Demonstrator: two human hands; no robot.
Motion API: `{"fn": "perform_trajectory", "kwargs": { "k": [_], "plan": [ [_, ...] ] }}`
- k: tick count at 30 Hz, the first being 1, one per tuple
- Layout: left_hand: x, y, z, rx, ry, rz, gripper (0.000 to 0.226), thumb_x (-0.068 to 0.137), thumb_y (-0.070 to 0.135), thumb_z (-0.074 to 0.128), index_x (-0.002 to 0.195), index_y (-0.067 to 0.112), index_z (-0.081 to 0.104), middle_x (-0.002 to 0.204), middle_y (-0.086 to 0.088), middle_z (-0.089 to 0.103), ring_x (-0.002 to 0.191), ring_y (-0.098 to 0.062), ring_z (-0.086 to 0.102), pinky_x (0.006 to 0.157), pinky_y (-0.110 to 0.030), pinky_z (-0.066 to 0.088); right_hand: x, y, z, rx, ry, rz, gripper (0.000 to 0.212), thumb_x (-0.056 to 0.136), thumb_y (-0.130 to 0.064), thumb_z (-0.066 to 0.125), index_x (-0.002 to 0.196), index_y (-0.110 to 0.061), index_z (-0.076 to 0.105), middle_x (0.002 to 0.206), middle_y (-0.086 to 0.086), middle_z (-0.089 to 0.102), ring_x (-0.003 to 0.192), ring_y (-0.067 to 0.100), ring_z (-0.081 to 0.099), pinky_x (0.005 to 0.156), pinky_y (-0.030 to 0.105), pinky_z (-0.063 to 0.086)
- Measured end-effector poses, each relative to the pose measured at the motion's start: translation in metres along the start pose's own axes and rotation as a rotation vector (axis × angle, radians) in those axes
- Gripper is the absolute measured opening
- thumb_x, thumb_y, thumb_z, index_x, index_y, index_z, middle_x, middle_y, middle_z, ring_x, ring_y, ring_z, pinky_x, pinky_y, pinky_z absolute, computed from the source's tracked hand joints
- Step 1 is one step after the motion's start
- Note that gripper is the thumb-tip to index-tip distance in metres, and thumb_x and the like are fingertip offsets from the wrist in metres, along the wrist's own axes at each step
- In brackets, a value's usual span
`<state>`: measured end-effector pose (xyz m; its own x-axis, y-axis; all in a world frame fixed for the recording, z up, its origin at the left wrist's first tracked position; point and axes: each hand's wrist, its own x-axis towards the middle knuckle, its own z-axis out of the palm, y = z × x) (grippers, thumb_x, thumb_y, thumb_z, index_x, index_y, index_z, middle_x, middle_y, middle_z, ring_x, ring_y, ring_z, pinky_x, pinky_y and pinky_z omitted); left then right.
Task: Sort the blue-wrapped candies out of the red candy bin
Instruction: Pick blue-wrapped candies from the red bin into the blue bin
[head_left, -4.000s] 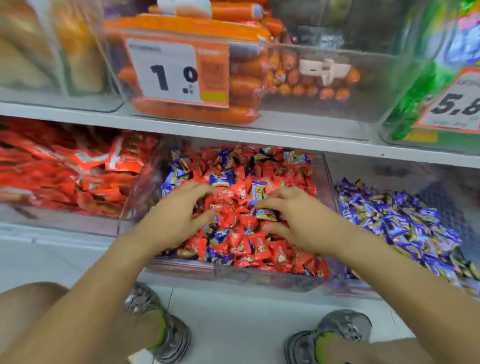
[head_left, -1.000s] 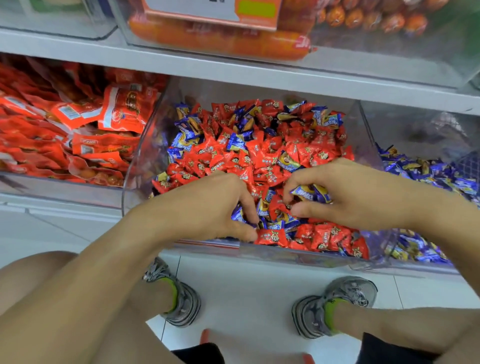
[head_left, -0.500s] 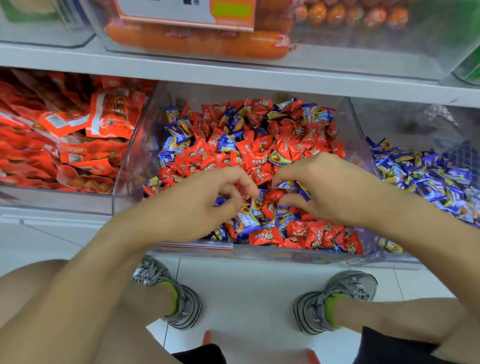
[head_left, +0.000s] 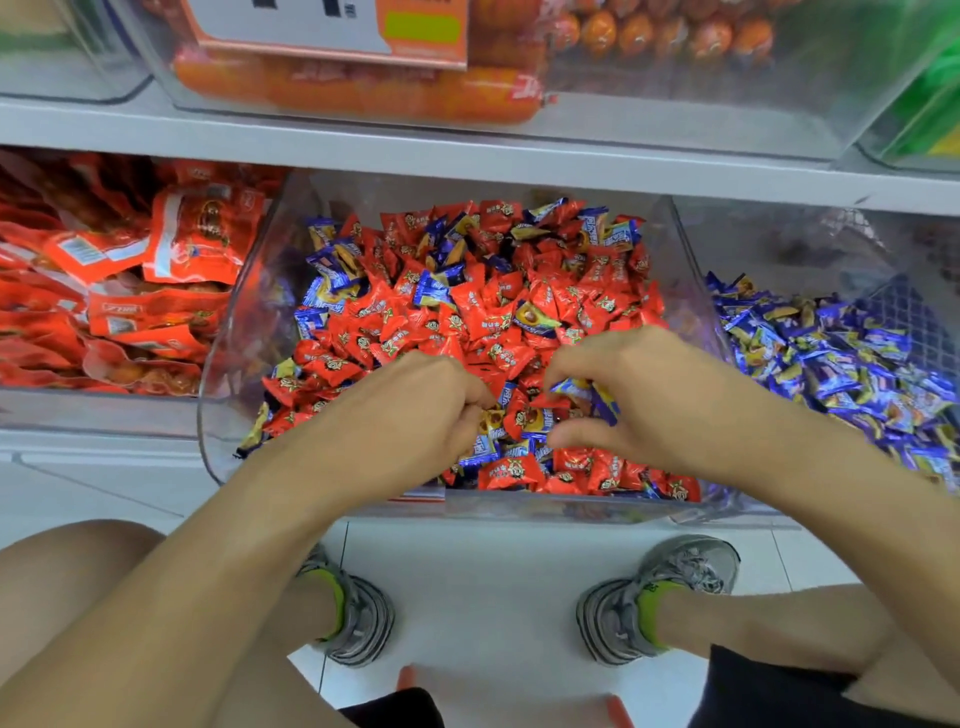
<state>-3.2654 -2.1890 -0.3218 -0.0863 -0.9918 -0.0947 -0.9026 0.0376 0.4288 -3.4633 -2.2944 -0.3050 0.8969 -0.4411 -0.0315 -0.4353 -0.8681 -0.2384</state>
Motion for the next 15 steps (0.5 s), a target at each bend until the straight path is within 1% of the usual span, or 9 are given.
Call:
{"fn": "perform_trajectory", "kwargs": {
  "k": [2, 3, 4, 6, 8, 9, 12, 13, 15],
  "plan": [
    [-0.001, -0.004, -0.001, -0.009, -0.048, 0.010, 0.034, 0.099, 0.019, 0.048, 0.127, 0.027, 0.065, 0.097, 0.001, 0.072, 0.088, -0.013, 0.065, 0.084, -0.029, 0.051, 0.005, 0.000, 0.006, -0.015, -0.059, 0.006, 0.048, 0.081, -0.059, 0.068, 0.121, -0.032, 0.062, 0.104, -0.003, 0.068, 0.096, 0.020, 0.062, 0.081, 0.039, 0.052],
    [-0.001, -0.005, -0.001, -0.014, -0.067, 0.014, 0.033, 0.099, 0.022, 0.050, 0.127, 0.030, 0.065, 0.093, 0.002, 0.071, 0.085, -0.013, 0.064, 0.081, -0.031, 0.051, 0.007, -0.001, 0.008, -0.037, -0.070, 0.002, 0.047, 0.084, -0.056, 0.067, 0.125, -0.036, 0.059, 0.108, -0.003, 0.066, 0.100, 0.021, 0.062, 0.083, 0.039, 0.052],
    [-0.001, -0.007, -0.001, -0.021, -0.081, 0.014, 0.031, 0.098, 0.024, 0.053, 0.126, 0.032, 0.065, 0.093, 0.004, 0.070, 0.085, -0.013, 0.063, 0.080, -0.031, 0.050, 0.009, -0.001, 0.010, -0.075, -0.079, -0.014, 0.046, 0.087, -0.052, 0.066, 0.129, -0.039, 0.055, 0.111, -0.004, 0.063, 0.103, 0.021, 0.060, 0.083, 0.038, 0.051],
    [-0.001, -0.008, -0.002, -0.030, -0.099, 0.008, 0.030, 0.096, 0.028, 0.059, 0.125, 0.034, 0.065, 0.095, 0.012, 0.067, 0.087, -0.010, 0.059, 0.082, -0.031, 0.049, 0.012, -0.003, 0.013, -0.133, -0.076, -0.071, 0.045, 0.092, -0.040, 0.061, 0.135, -0.042, 0.049, 0.111, -0.007, 0.058, 0.103, 0.020, 0.059, 0.075, 0.032, 0.046],
    [-0.002, -0.007, -0.002, -0.019, -0.090, 0.002, 0.029, 0.094, 0.030, 0.063, 0.122, 0.035, 0.067, 0.092, 0.019, 0.059, 0.088, -0.009, 0.057, 0.084, -0.030, 0.048, 0.011, -0.005, 0.014, -0.148, -0.044, -0.106, 0.044, 0.092, -0.030, 0.058, 0.133, -0.042, 0.050, 0.108, -0.007, 0.055, 0.099, 0.020, 0.059, 0.067, 0.030, 0.038],
    [-0.002, -0.007, -0.001, -0.014, -0.075, -0.001, 0.027, 0.093, 0.030, 0.064, 0.119, 0.036, 0.069, 0.091, 0.019, 0.058, 0.089, -0.009, 0.058, 0.084, -0.031, 0.049, 0.011, -0.003, 0.014, -0.153, -0.026, -0.112, 0.041, 0.091, -0.028, 0.058, 0.131, -0.040, 0.053, 0.106, -0.007, 0.056, 0.096, 0.021, 0.060, 0.065, 0.030, 0.037],
    [-0.004, -0.006, 0.003, -0.027, -0.009, 0.002, 0.019, 0.092, 0.029, 0.066, 0.108, 0.034, 0.073, 0.096, 0.018, 0.065, 0.089, -0.006, 0.060, 0.084, -0.032, 0.051, 0.006, 0.000, 0.013, -0.223, 0.037, -0.139, 0.030, 0.087, -0.028, 0.063, 0.117, -0.033, 0.063, 0.094, -0.004, 0.062, 0.080, 0.024, 0.065, 0.058, 0.031, 0.043],
    [-0.004, -0.005, 0.003, -0.039, 0.012, 0.006, 0.017, 0.091, 0.029, 0.066, 0.105, 0.033, 0.075, 0.099, 0.017, 0.068, 0.088, -0.003, 0.059, 0.084, -0.030, 0.051, 0.004, 0.001, 0.013, -0.252, 0.073, -0.138, 0.026, 0.086, -0.029, 0.065, 0.112, -0.030, 0.066, 0.089, -0.003, 0.062, 0.073, 0.025, 0.065, 0.054, 0.030, 0.043],
    [-0.006, -0.005, 0.001, -0.087, 0.043, 0.003, 0.013, 0.091, 0.027, 0.068, 0.099, 0.030, 0.076, 0.098, 0.017, 0.071, 0.086, 0.002, 0.060, 0.085, -0.023, 0.049, 0.000, 0.002, 0.011, -0.300, 0.144, -0.114, 0.021, 0.087, -0.029, 0.065, 0.108, -0.026, 0.066, 0.086, -0.001, 0.061, 0.067, 0.026, 0.064, 0.050, 0.031, 0.044]
  ]
}}
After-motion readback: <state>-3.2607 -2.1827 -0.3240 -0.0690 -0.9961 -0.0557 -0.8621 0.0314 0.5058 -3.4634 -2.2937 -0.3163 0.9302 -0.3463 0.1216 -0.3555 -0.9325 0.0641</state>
